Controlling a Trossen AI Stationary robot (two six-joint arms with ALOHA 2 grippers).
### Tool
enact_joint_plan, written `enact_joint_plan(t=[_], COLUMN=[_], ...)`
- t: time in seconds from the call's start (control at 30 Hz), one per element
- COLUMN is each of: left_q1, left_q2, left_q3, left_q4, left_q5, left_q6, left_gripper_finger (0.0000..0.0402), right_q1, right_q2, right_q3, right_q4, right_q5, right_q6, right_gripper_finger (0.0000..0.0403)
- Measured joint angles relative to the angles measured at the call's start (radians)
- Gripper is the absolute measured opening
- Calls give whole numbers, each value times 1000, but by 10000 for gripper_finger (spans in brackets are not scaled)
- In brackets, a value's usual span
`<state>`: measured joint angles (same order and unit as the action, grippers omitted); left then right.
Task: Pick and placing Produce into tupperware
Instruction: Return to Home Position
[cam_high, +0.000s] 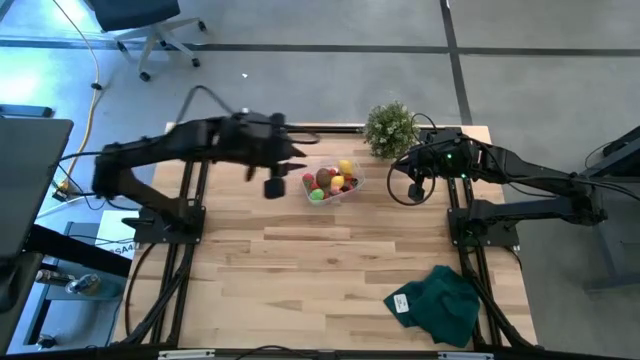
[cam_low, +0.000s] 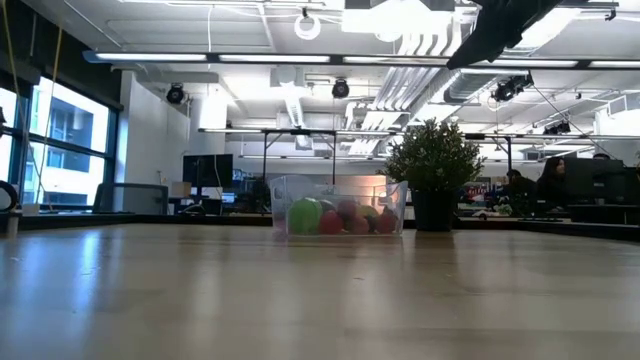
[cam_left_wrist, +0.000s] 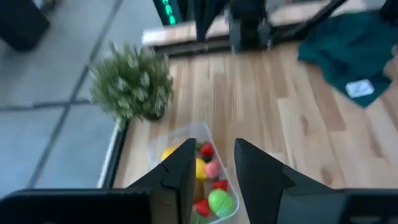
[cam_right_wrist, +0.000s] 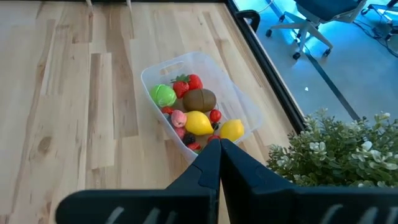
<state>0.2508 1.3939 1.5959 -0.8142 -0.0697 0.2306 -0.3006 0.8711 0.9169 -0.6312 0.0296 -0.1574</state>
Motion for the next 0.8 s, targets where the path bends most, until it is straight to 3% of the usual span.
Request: enact_joint_plan(t=[0.17,0.37,0.63,0.8], left_q1=[-67,-75,-76,-112], left_q2=[-130,-273,-435,-547], left_q3=[0,0,-14,-176], left_q4=[-39,-44,-20,184], left_q5=[-75,-84,-6,80], left_q6=[-4,-29,-27,5], left_gripper_finger=[79,51,18,2], right_q1=[0,0,0,0], right_q2=[0,0,0,0], right_q3=[0,0,0,0], right_q4=[0,0,0,0], right_q5=[0,0,0,0], right_q6=[0,0,0,0], right_gripper_finger=[0,0,0,0])
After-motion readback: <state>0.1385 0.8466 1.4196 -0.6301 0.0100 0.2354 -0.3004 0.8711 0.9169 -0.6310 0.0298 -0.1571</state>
